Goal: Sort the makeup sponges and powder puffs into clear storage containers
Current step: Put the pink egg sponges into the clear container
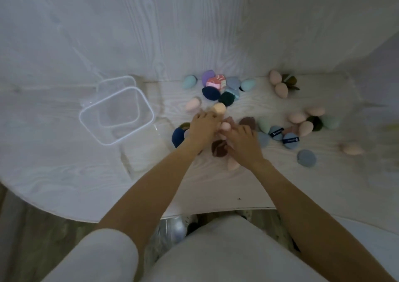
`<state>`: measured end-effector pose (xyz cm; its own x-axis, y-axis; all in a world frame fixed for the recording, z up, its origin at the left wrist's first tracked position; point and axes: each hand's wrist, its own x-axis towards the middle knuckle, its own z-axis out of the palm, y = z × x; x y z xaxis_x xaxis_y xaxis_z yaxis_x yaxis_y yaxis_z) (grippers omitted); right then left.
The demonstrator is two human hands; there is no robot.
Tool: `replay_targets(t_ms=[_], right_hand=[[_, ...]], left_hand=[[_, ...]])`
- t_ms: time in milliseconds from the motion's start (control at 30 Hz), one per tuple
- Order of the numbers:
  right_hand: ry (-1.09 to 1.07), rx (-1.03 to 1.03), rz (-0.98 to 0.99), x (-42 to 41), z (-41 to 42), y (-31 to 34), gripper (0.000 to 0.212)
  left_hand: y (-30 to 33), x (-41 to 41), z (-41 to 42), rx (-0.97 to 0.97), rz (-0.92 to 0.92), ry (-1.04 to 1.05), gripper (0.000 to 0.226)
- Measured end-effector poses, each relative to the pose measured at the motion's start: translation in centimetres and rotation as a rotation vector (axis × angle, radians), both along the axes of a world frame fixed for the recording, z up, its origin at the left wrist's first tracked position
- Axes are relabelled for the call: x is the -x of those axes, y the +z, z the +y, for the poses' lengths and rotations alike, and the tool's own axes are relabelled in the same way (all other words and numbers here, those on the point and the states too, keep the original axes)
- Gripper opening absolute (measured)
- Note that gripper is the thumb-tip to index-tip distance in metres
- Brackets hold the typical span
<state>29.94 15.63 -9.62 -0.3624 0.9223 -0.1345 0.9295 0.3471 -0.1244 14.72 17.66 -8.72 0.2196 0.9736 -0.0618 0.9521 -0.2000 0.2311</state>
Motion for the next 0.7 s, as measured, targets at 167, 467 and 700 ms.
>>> replay_targets(t_ms=[167, 467, 700], right_hand=[[-0.055, -0.063, 0.086, 0.0, 1.4, 0.6, 0.051], [-0.206, -0.148, 0.607, 1.8, 0.8, 2.7, 0.033], [-0.089, 0.172, 0.842, 7.8, -4.0, 4.2, 0.028]], left_hand=[[-1.4, -0.4, 0.9, -0.118, 0.191, 0.013, 0.039], [4.5, 5.8, -6.0, -0.335, -0.623, 0.416, 0.033], [4.7, 15.4, -14.8, 0.041, -0.658, 0.448, 0.031]])
